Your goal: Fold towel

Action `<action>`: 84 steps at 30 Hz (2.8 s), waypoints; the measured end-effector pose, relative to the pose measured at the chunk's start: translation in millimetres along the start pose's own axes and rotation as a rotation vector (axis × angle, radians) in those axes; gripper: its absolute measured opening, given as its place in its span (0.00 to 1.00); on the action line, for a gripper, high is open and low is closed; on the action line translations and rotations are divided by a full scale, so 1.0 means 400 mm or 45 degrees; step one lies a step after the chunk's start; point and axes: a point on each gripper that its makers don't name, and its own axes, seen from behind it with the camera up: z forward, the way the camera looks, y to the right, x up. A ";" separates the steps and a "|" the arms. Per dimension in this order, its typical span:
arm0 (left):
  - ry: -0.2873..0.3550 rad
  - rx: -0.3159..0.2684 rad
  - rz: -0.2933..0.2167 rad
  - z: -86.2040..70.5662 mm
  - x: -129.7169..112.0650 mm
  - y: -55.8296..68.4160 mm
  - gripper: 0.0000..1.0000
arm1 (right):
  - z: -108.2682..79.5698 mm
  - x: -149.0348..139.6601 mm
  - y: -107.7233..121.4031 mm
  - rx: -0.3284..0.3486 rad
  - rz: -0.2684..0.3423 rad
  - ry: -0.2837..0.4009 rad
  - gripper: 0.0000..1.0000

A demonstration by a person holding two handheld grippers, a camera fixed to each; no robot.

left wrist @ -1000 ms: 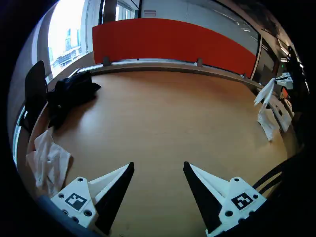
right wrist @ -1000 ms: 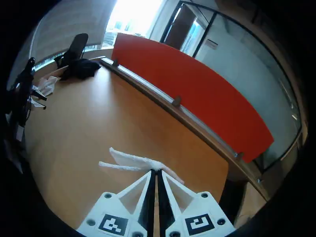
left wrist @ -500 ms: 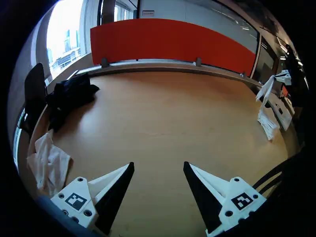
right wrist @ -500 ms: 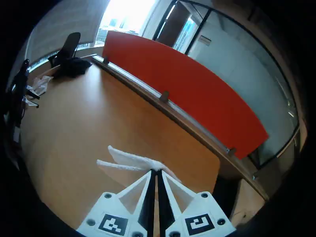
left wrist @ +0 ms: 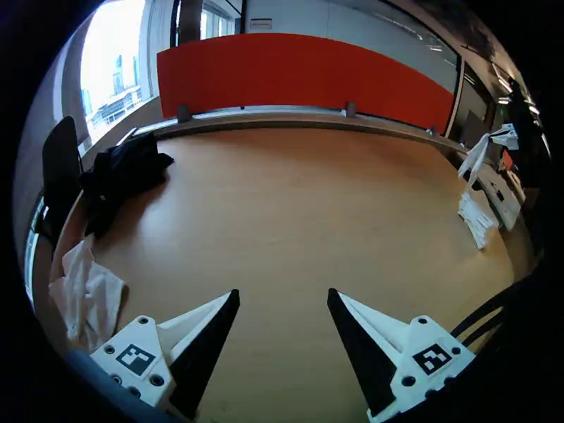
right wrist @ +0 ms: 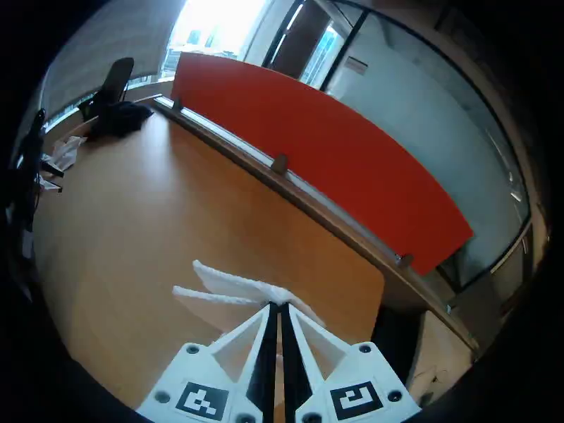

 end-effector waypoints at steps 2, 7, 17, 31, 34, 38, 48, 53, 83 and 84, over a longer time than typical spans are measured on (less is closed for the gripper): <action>0.000 -0.001 0.001 0.000 0.001 0.001 0.92 | -0.004 -0.006 0.000 -0.001 0.003 -0.002 0.03; 0.000 -0.007 0.008 0.001 0.003 0.006 0.92 | -0.017 -0.027 0.000 -0.006 0.012 -0.013 0.03; 0.001 -0.026 0.031 0.004 0.010 0.022 0.92 | -0.071 -0.156 -0.004 -0.011 0.055 -0.092 0.03; -0.007 -0.038 0.054 0.006 0.010 0.031 0.92 | -0.105 -0.347 -0.011 -0.027 0.153 -0.217 0.03; -0.006 -0.038 0.055 0.005 0.009 0.031 0.92 | -0.106 -0.362 -0.013 -0.028 0.159 -0.231 0.03; -0.007 -0.035 0.051 0.003 0.008 0.028 0.92 | -0.107 -0.385 -0.018 -0.028 0.161 -0.256 0.03; -0.012 -0.021 0.050 -0.004 0.000 0.013 0.93 | -0.108 -0.481 -0.032 -0.022 0.205 -0.354 0.03; -0.013 -0.018 0.051 -0.006 -0.002 0.012 0.92 | -0.112 -0.528 -0.042 -0.025 0.222 -0.399 0.03; -0.019 -0.005 0.065 -0.020 -0.010 0.002 0.92 | -0.062 -0.716 -0.127 -0.047 0.361 -0.592 0.04; -0.019 -0.004 0.065 -0.021 -0.010 0.001 0.92 | -0.060 -0.719 -0.130 -0.047 0.361 -0.597 0.04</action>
